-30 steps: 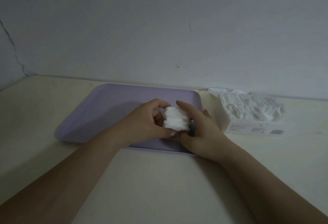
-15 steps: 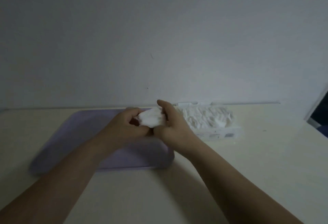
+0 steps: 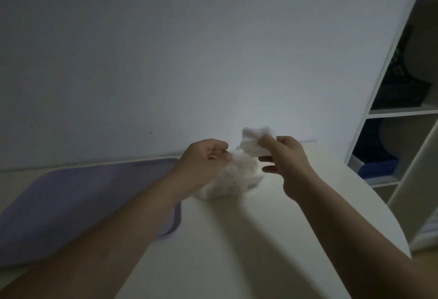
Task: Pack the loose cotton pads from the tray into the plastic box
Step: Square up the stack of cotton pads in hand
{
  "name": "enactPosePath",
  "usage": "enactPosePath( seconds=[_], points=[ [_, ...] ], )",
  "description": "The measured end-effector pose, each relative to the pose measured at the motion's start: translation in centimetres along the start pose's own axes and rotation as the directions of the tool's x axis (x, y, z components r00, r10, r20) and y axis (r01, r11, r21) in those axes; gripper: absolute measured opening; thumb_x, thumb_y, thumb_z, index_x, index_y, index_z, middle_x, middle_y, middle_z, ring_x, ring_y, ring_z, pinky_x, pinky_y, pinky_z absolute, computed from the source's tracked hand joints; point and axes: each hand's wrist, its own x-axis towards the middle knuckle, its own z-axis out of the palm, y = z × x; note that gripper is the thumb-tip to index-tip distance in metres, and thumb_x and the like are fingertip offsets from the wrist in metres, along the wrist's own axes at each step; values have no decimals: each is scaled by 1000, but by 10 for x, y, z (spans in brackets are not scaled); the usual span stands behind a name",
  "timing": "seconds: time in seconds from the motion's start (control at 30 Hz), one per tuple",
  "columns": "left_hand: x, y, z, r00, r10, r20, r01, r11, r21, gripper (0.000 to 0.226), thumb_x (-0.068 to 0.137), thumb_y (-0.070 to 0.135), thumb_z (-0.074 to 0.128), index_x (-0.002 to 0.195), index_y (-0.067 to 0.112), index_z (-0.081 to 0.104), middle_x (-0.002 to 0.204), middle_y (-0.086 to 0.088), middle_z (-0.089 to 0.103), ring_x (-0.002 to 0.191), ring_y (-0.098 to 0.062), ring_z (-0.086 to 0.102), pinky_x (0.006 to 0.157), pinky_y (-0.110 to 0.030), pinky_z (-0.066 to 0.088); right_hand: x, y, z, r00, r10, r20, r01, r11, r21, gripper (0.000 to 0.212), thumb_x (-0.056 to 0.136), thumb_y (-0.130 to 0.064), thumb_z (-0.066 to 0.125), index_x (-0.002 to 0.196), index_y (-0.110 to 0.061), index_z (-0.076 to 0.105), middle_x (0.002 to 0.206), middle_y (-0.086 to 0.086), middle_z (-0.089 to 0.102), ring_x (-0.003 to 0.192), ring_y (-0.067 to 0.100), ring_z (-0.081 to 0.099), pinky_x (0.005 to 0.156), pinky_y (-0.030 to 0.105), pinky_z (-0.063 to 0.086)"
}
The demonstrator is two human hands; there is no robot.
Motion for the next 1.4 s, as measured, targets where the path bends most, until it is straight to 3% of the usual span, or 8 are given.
enactPosePath(
  seconds=[0.13,0.3,0.43,0.63,0.77,0.93,1.2,1.4],
  points=[
    [8,1,17,983,68,170,-121,939,321,21,91,19,69,110,29,73,72,17,60,49,7,55,50,-6,37,7,6,-14,990,141,-1,-141,990,26,19,86,-22,62,97,-10,72,98,10,75,89,27,70,73,40,55],
    [14,0,27,949,42,313,-206,832,514,11,93,23,61,93,15,70,79,6,66,75,-14,62,59,-14,41,9,17,-2,987,145,71,-136,984,-116,27,83,-29,72,96,-6,75,94,12,77,74,18,66,59,29,46],
    [17,2,30,922,-39,385,-234,738,634,19,94,36,61,80,25,65,79,12,64,76,-10,61,63,-20,43,13,21,3,995,93,45,-82,977,-198,26,69,-27,74,77,-5,62,72,11,49,60,20,45,43,21,29],
    [21,6,27,911,-39,410,-297,629,719,30,96,37,57,67,32,53,71,17,54,81,-14,59,64,-23,40,23,24,10,993,105,56,-82,943,-323,21,79,-20,70,70,-6,58,61,8,52,42,19,47,42,22,31],
    [19,7,24,891,-53,451,-325,619,715,6,94,34,61,92,29,63,98,13,63,98,-15,62,77,-25,43,29,22,10,993,97,69,-59,907,-417,24,79,-24,72,71,-6,58,60,7,53,41,18,45,41,22,33],
    [17,7,17,883,-59,465,-310,672,673,33,94,31,65,125,23,71,129,7,68,117,-14,63,102,-29,49,39,16,18,993,91,81,-18,764,-645,30,74,-35,69,69,-8,57,50,3,57,44,20,54,49,25,42],
    [15,-3,10,882,-71,466,-272,732,625,42,92,36,68,134,28,64,124,11,65,104,-9,60,77,-16,40,31,8,48,997,11,78,71,307,-949,20,82,-42,62,91,-25,56,81,-9,60,73,15,61,63,26,41],
    [17,-12,10,897,-24,442,-270,762,588,38,93,25,63,130,32,66,104,17,58,95,-7,58,68,-8,35,29,-20,41,939,286,191,87,341,-936,27,82,-42,73,82,-19,59,66,2,66,56,16,60,62,26,50]
  ],
)
